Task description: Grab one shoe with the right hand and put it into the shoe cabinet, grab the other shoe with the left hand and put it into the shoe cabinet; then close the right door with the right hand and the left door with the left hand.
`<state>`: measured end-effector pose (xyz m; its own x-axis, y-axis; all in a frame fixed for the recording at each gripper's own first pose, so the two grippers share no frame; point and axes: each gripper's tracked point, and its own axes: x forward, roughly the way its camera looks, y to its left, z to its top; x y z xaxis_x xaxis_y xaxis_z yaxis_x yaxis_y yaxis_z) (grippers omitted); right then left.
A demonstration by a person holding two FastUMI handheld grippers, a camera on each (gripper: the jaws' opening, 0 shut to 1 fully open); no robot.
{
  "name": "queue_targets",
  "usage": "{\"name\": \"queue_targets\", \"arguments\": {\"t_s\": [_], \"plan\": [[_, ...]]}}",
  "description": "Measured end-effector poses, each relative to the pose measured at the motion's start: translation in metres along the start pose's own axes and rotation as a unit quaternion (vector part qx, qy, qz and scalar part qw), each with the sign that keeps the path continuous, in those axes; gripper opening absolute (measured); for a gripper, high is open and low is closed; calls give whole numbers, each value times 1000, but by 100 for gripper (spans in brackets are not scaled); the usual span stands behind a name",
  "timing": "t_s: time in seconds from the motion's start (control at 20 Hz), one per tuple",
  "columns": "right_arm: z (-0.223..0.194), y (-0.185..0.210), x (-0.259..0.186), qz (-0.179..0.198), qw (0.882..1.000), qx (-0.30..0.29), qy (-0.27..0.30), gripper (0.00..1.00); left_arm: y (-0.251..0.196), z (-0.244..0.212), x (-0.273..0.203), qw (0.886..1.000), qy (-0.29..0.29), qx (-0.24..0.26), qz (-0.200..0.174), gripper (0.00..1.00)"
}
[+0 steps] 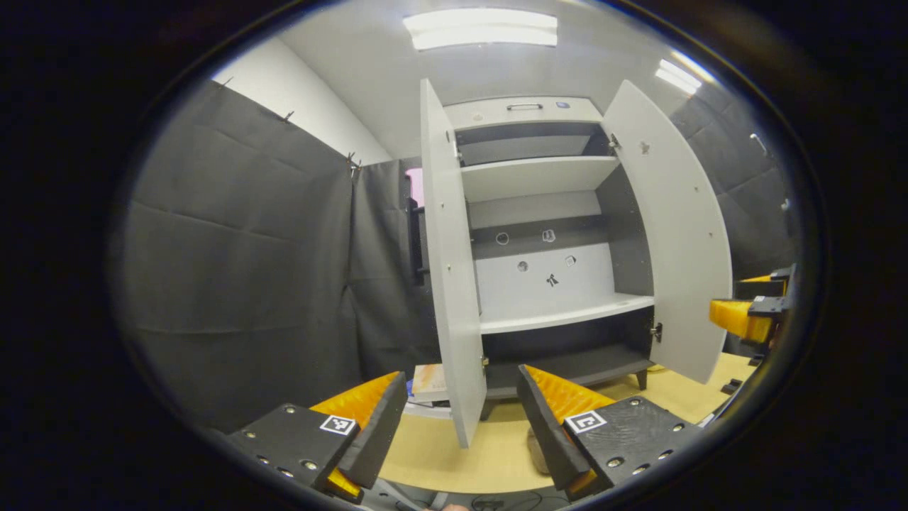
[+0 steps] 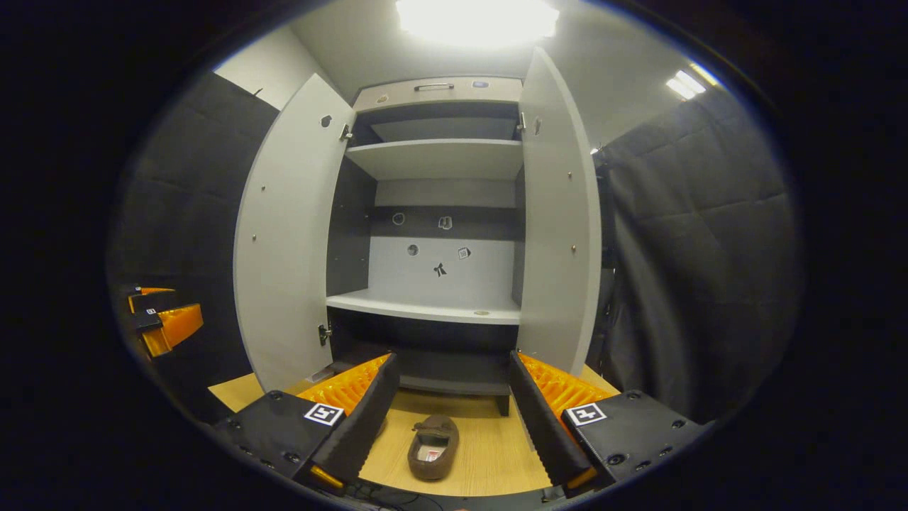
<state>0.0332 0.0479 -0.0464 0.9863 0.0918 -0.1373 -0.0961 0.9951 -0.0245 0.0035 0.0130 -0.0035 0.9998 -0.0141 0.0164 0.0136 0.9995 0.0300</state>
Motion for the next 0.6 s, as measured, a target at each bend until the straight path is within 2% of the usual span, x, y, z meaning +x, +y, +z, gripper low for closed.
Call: {"name": "queue_targets", "arguments": {"t_s": [0.35, 0.6], "plan": [[-55, 27, 54, 17, 996, 17, 81, 97, 20, -14, 27, 1000, 2, -9, -4, 97], [-113, 40, 88, 25, 987, 21, 154, 98, 35, -24, 40, 1000, 7, -1, -5, 97]]}}
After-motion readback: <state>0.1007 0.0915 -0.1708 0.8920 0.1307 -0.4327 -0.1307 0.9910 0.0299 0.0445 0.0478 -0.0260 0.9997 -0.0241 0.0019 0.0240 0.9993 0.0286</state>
